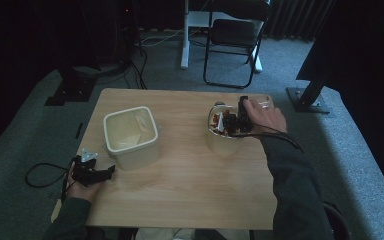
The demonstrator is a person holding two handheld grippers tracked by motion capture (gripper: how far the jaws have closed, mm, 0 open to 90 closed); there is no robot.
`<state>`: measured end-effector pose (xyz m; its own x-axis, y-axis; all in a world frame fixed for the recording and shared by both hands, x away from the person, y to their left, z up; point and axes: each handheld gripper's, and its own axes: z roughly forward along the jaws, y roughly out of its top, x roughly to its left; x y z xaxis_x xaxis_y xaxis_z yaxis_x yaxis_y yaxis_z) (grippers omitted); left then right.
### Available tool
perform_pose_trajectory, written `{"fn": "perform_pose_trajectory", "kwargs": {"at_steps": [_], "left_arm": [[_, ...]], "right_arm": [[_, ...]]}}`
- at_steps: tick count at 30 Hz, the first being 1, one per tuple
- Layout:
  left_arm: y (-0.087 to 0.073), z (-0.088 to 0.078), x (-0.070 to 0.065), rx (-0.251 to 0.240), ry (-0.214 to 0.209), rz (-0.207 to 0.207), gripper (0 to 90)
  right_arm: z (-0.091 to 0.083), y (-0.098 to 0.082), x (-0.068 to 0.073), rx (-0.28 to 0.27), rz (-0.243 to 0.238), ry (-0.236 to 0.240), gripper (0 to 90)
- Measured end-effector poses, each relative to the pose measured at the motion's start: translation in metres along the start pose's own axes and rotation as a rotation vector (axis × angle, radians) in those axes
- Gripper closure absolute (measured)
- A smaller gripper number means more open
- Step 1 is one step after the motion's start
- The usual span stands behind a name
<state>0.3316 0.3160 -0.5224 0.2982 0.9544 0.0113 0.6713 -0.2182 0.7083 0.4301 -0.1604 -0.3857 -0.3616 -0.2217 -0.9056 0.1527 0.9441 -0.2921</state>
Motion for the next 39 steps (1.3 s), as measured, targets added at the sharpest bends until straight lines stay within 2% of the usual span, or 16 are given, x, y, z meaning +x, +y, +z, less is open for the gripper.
{"fn": "perform_pose_trajectory", "kwargs": {"at_steps": [4, 6, 9, 11, 15, 17, 19, 21, 23, 28, 30, 32, 33, 35, 37, 39], "left_arm": [[0.0, 0.0, 0.0, 0.0, 0.0, 0.0, 13.6], [0.0, 0.0, 0.0, 0.0, 0.0, 0.0, 13.6], [0.0, 0.0, 0.0, -0.001, 0.0, -0.001, 13.6], [0.0, 0.0, 0.0, 0.0, 0.0, 0.0, 13.6], [0.0, 0.0, 0.0, 0.0, 0.0, 0.0, 13.5], [0.0, 0.0, 0.0, 0.0, 0.0, 0.0, 13.6], [0.0, 0.0, 0.0, 0.0, 0.0, 0.0, 13.6], [0.0, 0.0, 0.0, 0.0, 0.0, 0.0, 13.6], [0.0, 0.0, 0.0, 0.0, 0.0, 0.0, 13.6], [0.0, 0.0, 0.0, 0.0, 0.0, 0.0, 13.6], [0.0, 0.0, 0.0, 0.0, 0.0, 0.0, 13.5], [0.0, 0.0, 0.0, 0.0, 0.0, 0.0, 13.6], [0.0, 0.0, 0.0, 0.0, 0.0, 0.0, 13.6], [0.0, 0.0, 0.0, -0.001, 0.0, 0.0, 13.6], [0.0, 0.0, 0.0, -0.001, 0.0, 0.0, 13.6], [0.0, 0.0, 0.0, 0.0, 0.0, 0.0, 13.6]], "right_arm": [[-0.001, 0.0, 0.0, -0.002, 0.002, 0.0, 36.8], [-0.001, -0.003, -0.006, -0.004, 0.055, 0.009, 37.3], [-0.002, -0.001, -0.003, -0.003, 0.037, 0.017, 37.5], [-0.003, -0.001, -0.006, -0.017, 0.075, 0.016, 37.6], [-0.003, 0.001, -0.006, -0.028, 0.079, 0.009, 37.8], [-0.004, 0.004, -0.001, -0.021, 0.015, 0.015, 37.8], [-0.005, 0.004, -0.006, -0.042, 0.066, 0.013, 37.9], [-0.005, 0.006, -0.003, -0.033, 0.026, 0.018, 37.8], [-0.004, 0.007, -0.005, -0.051, 0.065, 0.023, 37.9], [-0.004, 0.01, -0.002, -0.053, 0.042, 0.035, 37.9], [-0.003, 0.008, -0.006, -0.067, 0.096, 0.038, 37.9], [-0.004, 0.008, -0.003, -0.054, 0.073, 0.036, 37.9], [-0.004, 0.007, -0.006, -0.066, 0.122, 0.039, 37.9], [-0.004, 0.008, -0.004, -0.073, 0.092, 0.049, 38.0], [-0.004, 0.005, -0.007, -0.084, 0.167, 0.049, 38.1], [-0.005, 0.006, -0.003, -0.076, 0.112, 0.053, 38.0]]}}
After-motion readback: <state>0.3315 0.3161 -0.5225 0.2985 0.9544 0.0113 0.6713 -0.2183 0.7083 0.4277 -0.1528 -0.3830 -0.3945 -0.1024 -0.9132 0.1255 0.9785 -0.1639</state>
